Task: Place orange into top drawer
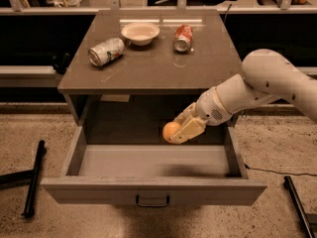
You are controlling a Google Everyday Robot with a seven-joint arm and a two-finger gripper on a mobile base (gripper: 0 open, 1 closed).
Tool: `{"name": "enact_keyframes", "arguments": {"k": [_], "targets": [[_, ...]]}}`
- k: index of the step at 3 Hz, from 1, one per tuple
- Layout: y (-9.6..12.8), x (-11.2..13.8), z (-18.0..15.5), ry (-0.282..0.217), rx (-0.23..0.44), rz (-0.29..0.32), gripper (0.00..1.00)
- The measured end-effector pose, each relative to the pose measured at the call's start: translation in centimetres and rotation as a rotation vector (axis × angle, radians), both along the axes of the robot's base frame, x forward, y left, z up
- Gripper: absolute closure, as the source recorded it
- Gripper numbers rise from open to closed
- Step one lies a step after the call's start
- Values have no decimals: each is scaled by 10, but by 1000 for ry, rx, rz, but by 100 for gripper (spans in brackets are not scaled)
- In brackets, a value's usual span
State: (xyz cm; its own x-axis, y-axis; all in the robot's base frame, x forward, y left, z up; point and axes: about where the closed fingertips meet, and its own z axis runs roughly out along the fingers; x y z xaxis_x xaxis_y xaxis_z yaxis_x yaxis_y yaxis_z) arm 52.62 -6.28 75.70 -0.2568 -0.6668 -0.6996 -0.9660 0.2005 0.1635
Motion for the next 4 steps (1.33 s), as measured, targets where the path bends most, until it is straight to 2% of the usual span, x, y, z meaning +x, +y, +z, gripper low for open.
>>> {"name": "enact_keyframes", "arguments": {"k": [1,2,3,4], "targets": [[-7,8,-20,7,-29,-63,100],[-20,21,-51,10,-57,-156,100],[-28,43,-78,-10,-67,-243,100],[-29,68,-95,-26,-71,-297,84]]}}
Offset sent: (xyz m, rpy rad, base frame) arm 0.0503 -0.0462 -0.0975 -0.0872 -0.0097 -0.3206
